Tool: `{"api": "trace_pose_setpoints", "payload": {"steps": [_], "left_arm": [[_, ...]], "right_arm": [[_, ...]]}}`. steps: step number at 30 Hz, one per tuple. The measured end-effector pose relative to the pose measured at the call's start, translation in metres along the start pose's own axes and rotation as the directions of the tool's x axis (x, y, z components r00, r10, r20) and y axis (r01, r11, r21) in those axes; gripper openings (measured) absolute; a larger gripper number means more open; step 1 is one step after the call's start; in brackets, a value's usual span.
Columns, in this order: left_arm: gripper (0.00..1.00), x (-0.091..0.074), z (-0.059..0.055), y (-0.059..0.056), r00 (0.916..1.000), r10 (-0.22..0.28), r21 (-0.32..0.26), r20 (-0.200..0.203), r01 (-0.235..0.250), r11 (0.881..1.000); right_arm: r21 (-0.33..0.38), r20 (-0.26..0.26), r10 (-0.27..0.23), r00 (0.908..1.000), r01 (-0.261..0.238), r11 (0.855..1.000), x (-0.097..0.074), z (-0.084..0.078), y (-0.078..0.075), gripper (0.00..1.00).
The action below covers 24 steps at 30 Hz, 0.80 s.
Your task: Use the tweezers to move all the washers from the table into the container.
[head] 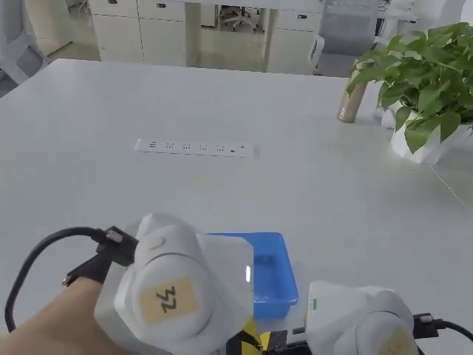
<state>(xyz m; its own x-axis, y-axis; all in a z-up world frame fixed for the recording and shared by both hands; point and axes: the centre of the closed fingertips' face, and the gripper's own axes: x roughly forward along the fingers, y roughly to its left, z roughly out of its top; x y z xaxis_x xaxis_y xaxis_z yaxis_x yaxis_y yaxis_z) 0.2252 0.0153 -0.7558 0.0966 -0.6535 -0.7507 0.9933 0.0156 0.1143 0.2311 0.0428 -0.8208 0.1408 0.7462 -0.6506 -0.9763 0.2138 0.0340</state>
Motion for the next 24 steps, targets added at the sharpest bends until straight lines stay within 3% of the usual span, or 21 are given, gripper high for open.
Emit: {"api": "trace_pose_setpoints", "payload": {"steps": [9, 11, 14, 18, 20, 24], "left_arm": [[0.0, 0.0, -0.001, 0.003, 0.9998, 0.02, -0.011, 0.006, -0.02, 1.0], [0.0, -0.001, -0.001, 0.006, 0.9991, 0.04, -0.067, 0.014, -0.039, 0.997], [0.0, -0.005, 0.0, 0.01, 0.9958, 0.074, -0.102, 0.054, -0.069, 0.992], [0.02, -0.018, 0.004, 0.014, 0.9786, 0.141, -0.224, 0.149, -0.106, 0.969], [0.06, -0.024, 0.001, 0.014, 0.9682, 0.172, -0.296, 0.182, -0.112, 0.948], [0.17, -0.031, -0.018, 0.011, 0.9547, 0.25, -0.395, 0.162, -0.169, 0.903]], "right_arm": [[-0.033, -0.017, -0.007, 0.9998, 0.006, 0.999, 0.003, -0.003, -0.001, 0.03], [-0.016, -0.016, -0.008, 0.9998, 0.007, 1.0, 0.003, -0.002, -0.002, 0.03], [0.011, -0.001, -0.009, 1.0, 0.009, 1.0, 0.003, -0.002, -0.003, 0.03], [0.043, 0.014, -0.021, 0.9997, 0.021, 0.999, 0.002, -0.002, -0.005, 0.02], [0.056, 0.021, -0.026, 0.9994, 0.025, 0.998, 0.002, -0.002, -0.006, 0.02], [0.071, 0.034, -0.045, 0.9984, 0.043, 0.997, 0.002, -0.002, -0.007, 0.03]]}}
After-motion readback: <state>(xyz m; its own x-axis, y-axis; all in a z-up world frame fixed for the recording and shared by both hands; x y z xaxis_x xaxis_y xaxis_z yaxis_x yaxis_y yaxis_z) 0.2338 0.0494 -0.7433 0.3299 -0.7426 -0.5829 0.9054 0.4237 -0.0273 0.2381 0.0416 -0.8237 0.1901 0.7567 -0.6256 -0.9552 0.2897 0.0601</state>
